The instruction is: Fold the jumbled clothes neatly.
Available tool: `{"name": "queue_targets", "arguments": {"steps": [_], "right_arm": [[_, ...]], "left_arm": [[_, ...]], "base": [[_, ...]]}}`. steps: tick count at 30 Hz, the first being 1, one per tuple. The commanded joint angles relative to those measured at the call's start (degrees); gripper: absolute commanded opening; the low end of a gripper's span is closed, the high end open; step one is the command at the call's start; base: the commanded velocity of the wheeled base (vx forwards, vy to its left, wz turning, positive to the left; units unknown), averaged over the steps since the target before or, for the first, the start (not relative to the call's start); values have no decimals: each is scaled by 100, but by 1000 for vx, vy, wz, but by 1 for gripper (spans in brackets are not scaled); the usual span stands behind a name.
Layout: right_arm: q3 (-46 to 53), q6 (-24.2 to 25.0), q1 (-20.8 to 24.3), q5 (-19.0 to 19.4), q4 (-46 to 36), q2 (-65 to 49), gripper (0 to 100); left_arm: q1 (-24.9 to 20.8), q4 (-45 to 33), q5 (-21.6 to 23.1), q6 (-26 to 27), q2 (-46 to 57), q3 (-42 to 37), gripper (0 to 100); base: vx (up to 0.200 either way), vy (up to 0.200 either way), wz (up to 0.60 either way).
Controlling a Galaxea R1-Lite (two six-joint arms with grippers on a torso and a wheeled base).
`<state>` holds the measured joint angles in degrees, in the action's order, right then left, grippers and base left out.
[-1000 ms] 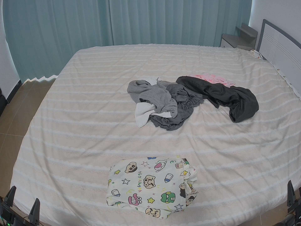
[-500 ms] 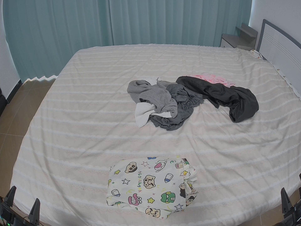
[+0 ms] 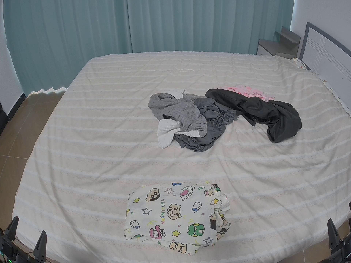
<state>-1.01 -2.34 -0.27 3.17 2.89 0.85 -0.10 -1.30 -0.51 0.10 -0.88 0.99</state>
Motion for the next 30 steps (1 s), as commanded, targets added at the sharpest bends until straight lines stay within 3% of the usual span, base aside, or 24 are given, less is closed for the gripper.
{"name": "queue_targets", "arguments": {"steps": [1,30], "right_arm": [[75,-3,0,-1,1,-77,100],[84,146,0,-97,1,-77,100]], "left_arm": [[1,-1,-2,-1,9,-64,100],[1,-1,-2,-1,9,-64,100]], "base": [[0,0,0],[0,0,0]]}}
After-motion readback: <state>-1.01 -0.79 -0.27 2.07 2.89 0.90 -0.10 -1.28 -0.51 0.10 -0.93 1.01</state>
